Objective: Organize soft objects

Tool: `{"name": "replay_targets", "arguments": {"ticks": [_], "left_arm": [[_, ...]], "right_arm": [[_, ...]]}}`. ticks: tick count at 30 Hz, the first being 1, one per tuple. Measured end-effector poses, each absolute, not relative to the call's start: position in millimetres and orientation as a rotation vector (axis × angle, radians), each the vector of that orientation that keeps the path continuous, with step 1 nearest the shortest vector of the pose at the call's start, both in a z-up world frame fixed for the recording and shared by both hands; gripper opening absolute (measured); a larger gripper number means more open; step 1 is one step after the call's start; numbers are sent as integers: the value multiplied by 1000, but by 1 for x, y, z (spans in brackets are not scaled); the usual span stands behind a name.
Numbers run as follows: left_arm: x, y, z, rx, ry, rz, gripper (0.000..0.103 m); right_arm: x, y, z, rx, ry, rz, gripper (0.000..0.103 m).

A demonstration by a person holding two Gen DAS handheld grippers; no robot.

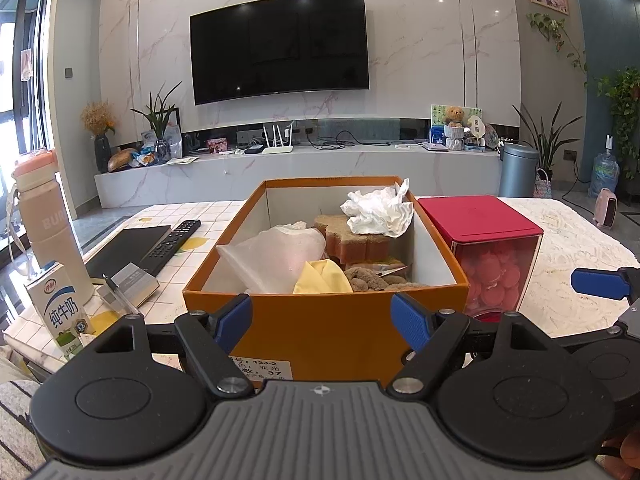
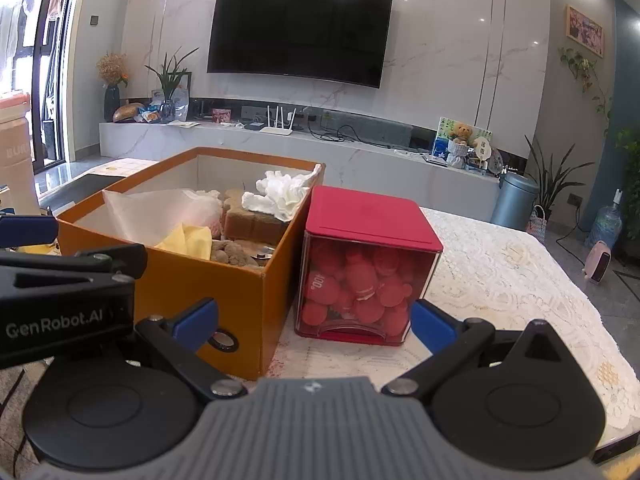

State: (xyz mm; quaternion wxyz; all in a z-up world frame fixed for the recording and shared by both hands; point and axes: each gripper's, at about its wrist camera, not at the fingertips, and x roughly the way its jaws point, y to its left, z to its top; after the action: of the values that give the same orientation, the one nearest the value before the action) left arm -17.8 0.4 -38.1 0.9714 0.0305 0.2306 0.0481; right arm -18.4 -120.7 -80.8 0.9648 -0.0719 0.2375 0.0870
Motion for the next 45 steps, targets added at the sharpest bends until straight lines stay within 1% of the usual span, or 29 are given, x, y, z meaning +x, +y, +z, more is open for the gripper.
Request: {"name": "replay_targets", "arguments": {"ticks": [45], "left_arm": [[-19,-5,-40,62,475,114,93]], "right_arm": [[-19,-121,-79,-158,485,174,100]]}}
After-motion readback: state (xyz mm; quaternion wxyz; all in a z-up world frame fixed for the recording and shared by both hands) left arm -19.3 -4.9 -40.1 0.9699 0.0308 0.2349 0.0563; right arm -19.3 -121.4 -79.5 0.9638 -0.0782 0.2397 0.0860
